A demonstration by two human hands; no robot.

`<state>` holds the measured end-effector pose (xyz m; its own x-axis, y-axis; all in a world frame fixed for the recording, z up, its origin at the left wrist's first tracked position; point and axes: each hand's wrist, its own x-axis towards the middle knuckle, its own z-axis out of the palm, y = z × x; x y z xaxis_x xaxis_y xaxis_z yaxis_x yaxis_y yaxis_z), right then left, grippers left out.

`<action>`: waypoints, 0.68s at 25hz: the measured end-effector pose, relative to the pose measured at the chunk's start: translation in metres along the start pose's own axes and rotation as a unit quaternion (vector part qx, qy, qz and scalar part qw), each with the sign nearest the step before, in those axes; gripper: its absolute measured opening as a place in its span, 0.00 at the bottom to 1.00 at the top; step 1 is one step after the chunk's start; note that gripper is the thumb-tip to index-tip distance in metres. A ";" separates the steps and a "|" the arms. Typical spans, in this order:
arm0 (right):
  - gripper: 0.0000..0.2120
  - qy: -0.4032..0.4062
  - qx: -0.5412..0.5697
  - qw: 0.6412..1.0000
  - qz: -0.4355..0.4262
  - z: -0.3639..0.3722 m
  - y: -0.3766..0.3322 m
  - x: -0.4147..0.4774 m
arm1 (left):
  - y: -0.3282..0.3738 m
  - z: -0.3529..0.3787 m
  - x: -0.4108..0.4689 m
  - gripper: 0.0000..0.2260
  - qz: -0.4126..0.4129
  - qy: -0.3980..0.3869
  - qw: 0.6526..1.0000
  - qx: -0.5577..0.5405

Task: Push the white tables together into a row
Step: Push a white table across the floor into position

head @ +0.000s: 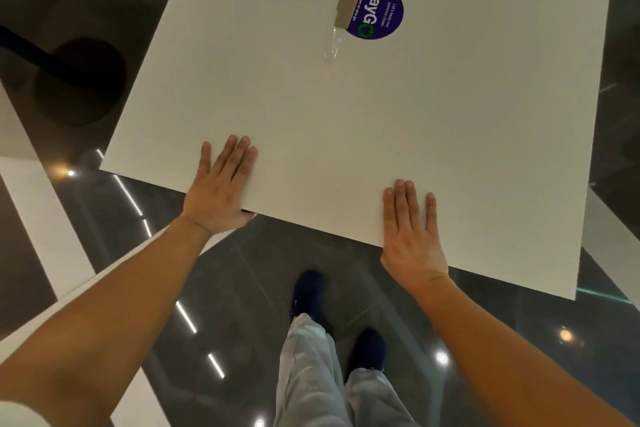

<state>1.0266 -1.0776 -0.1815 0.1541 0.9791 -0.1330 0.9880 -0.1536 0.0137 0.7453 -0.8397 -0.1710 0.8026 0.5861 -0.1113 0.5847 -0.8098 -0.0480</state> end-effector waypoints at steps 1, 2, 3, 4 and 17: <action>0.42 0.003 -0.002 1.000 -0.009 0.000 0.006 -0.002 | 0.007 0.000 0.000 0.52 -0.005 0.000 1.000 0.000; 0.43 0.005 -0.003 1.000 -0.018 0.000 0.014 -0.002 | 0.013 0.001 0.000 0.53 -0.011 -0.001 1.000 -0.001; 0.44 0.002 -0.008 1.000 -0.025 -0.001 0.023 -0.003 | 0.021 0.001 0.001 0.54 -0.016 -0.003 1.000 -0.001; 0.46 -0.005 -0.016 0.999 -0.033 -0.004 0.033 -0.003 | 0.028 0.001 0.003 0.55 -0.023 -0.009 1.000 0.000; 0.50 -0.057 -0.031 0.998 -0.005 -0.022 0.114 0.016 | 0.094 0.003 0.038 0.56 -0.038 -0.008 0.999 0.023</action>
<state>1.1421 -1.0765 -0.1599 0.1454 0.9584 -0.2458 0.9887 -0.1313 0.0730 0.8307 -0.8939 -0.1827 0.7531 0.6464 -0.1223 0.6382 -0.7630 -0.1026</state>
